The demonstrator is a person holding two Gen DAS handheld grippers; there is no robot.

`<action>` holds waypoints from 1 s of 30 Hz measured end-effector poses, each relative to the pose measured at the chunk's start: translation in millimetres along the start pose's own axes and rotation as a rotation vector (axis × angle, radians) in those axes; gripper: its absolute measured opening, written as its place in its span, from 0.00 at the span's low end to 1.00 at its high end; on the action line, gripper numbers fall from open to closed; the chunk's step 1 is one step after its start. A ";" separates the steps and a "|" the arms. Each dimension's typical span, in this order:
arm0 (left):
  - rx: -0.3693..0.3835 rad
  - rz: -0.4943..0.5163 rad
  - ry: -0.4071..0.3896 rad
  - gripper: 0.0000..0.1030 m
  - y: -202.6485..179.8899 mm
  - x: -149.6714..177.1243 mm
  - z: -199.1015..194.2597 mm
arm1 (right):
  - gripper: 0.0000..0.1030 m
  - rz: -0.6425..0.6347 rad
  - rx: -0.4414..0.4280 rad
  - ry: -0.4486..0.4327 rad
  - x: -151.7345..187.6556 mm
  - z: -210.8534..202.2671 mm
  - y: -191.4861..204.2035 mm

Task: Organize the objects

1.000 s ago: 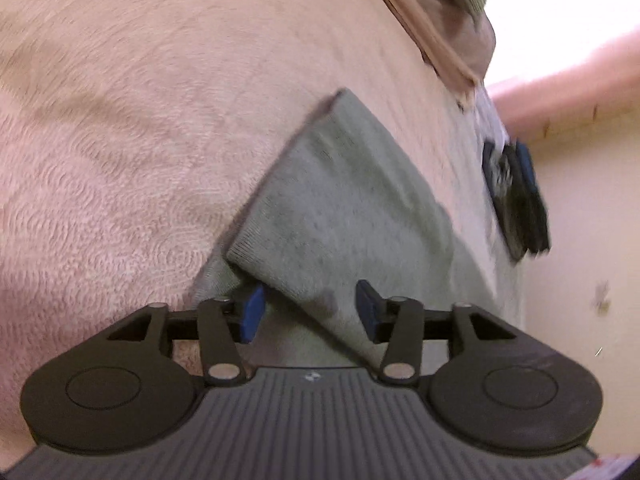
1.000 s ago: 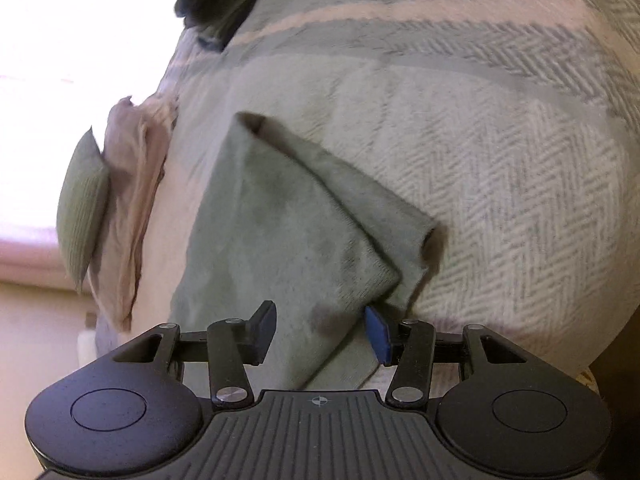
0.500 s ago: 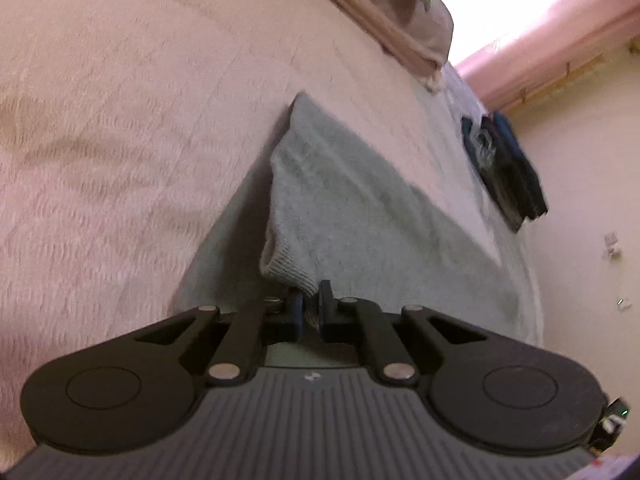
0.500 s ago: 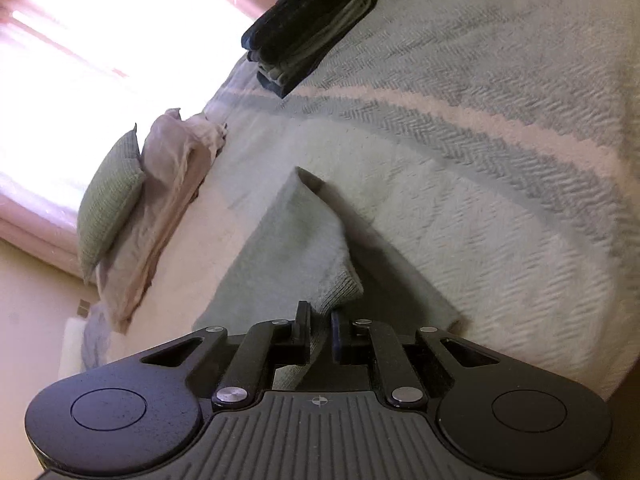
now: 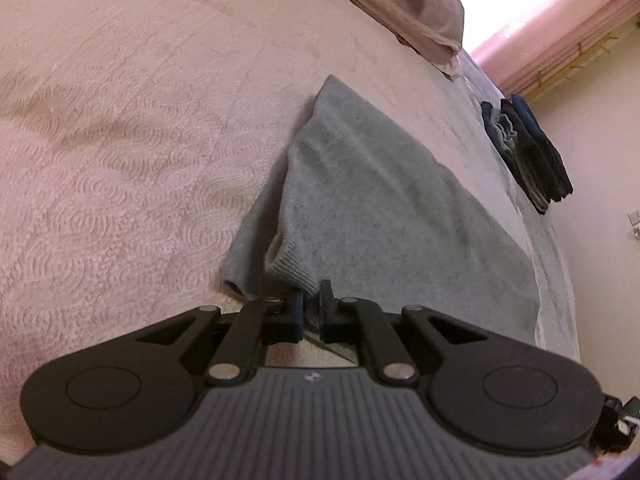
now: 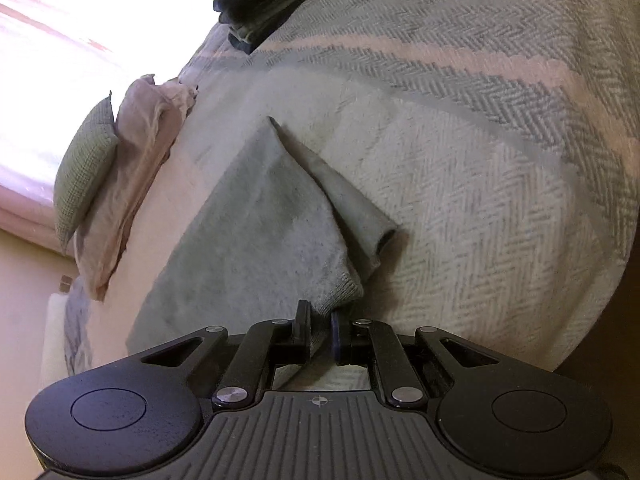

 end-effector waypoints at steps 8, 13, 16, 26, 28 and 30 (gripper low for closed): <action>-0.001 0.053 -0.002 0.06 -8.0 15.4 -2.1 | 0.05 -0.075 0.020 -0.057 -3.7 -1.9 7.6; -0.018 0.016 0.024 0.08 1.1 17.9 8.2 | 0.10 0.003 0.113 0.080 4.3 13.2 -16.7; -0.055 0.093 0.026 0.16 -3.6 11.8 -4.4 | 0.27 -0.154 0.203 0.107 -7.9 3.5 -1.2; -0.275 0.497 -0.049 0.15 -52.6 -45.7 -1.1 | 0.28 -0.843 0.016 -0.072 -3.0 47.9 135.5; -0.169 0.573 -0.086 0.15 -94.4 -57.4 30.6 | 0.28 -0.941 -0.115 -0.045 24.5 79.3 170.6; -0.054 0.626 -0.093 0.16 -132.6 -62.2 62.5 | 0.28 -1.050 -0.182 -0.014 52.4 112.2 199.4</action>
Point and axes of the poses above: each gripper's, at about its wrist camera, not at the fingertips, and z roughly the way its jaws point, y to its left, x to its underside, the point moved 6 cm from there along z, roughly the way its jaws point, and after that the axes turned 7 degrees about -y, right-handed, at the moved point
